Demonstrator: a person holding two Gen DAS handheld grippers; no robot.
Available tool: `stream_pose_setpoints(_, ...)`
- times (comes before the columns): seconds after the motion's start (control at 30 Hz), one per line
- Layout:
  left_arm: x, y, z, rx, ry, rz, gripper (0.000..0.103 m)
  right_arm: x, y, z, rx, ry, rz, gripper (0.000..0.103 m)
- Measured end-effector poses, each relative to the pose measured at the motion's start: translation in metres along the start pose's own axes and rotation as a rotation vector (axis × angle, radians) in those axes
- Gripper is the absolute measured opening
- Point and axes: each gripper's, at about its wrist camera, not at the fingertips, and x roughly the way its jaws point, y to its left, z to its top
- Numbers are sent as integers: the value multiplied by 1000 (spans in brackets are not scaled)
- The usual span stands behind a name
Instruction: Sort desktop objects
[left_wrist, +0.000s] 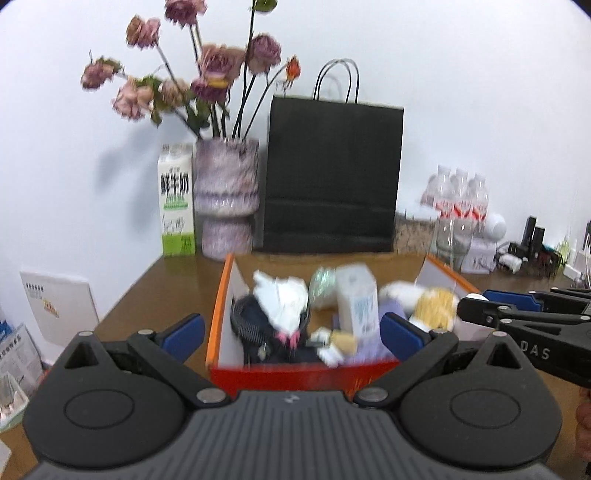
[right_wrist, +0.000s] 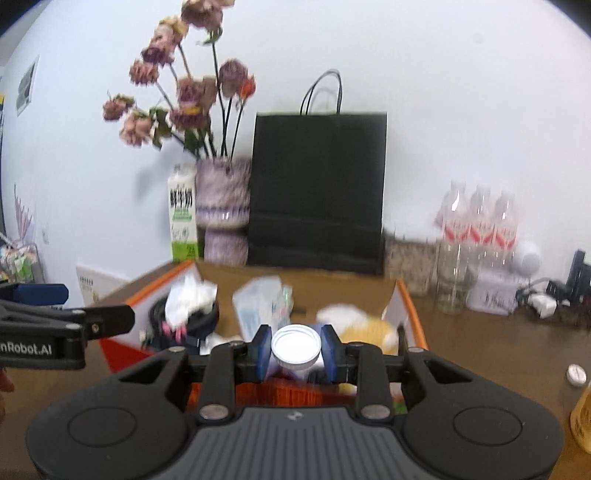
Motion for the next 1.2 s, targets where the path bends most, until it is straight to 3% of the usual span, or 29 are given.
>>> stream_pose_setpoints(0.33, 33, -9, 37, -44, -72, 1, 103, 33, -6, 29, 44, -67, -7, 27)
stream_pose_setpoints(0.6, 61, -9, 24, -28, -27, 34, 103, 67, -14, 13, 53, 16, 0, 28)
stream_pose_setpoints(0.63, 63, -9, 24, -28, -22, 35, 103, 69, -15, 12, 62, 28, 4, 37)
stream_pose_setpoints(0.67, 63, -8, 23, -29, -19, 36, 103, 69, -16, 11, 66, 37, 3, 60)
stream_pose_setpoints(0.7, 63, -7, 23, -29, -18, 37, 103, 69, -17, 11, 70, 42, -1, 76)
stream_pose_setpoints(0.73, 63, -6, 23, -30, -18, 39, 103, 68, -18, 11, 73, 38, -8, 103)
stream_pose_setpoints(1.2, 48, -7, 27, -29, -37, 49, 103, 50, -14, 15, 67, 7, -23, 103)
